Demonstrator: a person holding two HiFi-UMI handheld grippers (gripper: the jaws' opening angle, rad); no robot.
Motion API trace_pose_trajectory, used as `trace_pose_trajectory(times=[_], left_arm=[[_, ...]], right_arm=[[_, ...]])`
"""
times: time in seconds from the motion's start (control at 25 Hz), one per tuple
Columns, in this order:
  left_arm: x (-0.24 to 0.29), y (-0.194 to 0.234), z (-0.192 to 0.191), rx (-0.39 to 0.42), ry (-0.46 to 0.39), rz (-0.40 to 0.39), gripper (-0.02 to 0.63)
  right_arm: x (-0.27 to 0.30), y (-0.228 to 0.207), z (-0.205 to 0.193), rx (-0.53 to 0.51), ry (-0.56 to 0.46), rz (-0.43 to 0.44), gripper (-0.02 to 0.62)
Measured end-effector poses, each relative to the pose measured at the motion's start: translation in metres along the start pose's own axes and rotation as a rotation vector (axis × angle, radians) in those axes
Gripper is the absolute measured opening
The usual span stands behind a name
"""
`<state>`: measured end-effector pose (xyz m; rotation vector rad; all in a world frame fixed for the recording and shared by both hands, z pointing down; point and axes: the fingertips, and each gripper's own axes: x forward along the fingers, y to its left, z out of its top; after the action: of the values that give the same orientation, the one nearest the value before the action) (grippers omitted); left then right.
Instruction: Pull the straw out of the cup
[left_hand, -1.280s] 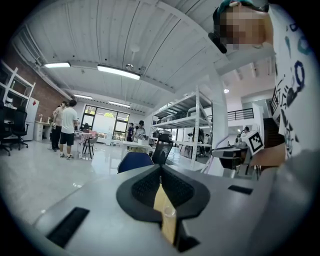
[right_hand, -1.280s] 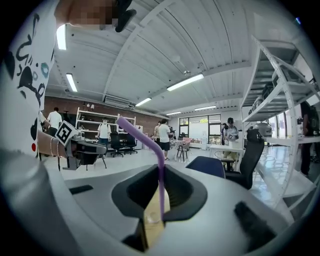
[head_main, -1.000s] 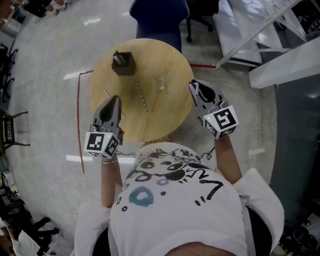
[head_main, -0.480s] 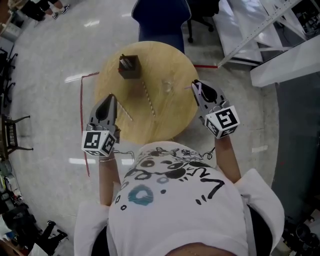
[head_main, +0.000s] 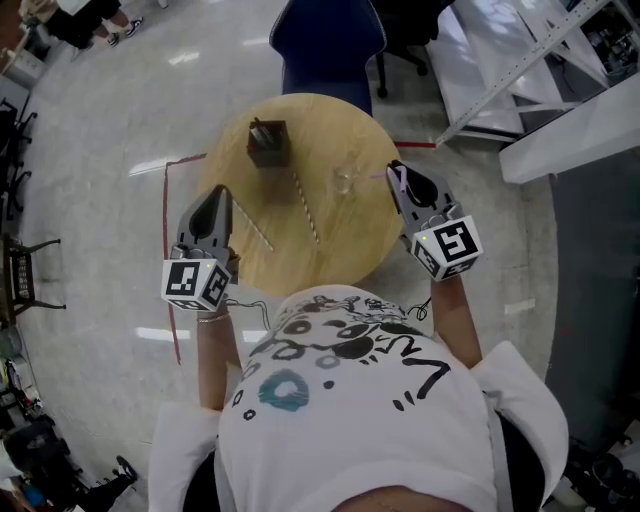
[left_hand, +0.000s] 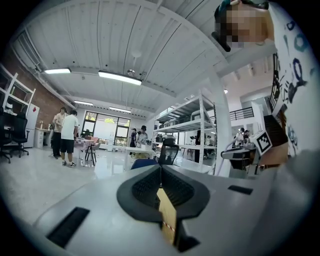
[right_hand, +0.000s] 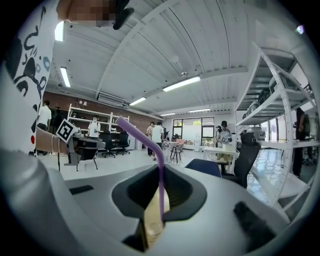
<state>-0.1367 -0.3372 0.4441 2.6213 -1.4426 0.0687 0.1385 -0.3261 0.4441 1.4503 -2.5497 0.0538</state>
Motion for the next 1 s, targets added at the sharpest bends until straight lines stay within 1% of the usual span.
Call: trace_pose_trajectory(times=[0.44, 1.0], left_arm=[[0.001, -0.001, -0.002, -0.011, 0.001, -0.016, 0.018], [-0.007, -0.010, -0.003, -0.012, 0.006, -0.007, 0.018]], right_arm=[[-0.001, 0.003, 0.003, -0.007, 0.007, 0.000, 0.044], [-0.008, 0.006, 0.002, -0.006, 0.005, 0.014, 0.044]])
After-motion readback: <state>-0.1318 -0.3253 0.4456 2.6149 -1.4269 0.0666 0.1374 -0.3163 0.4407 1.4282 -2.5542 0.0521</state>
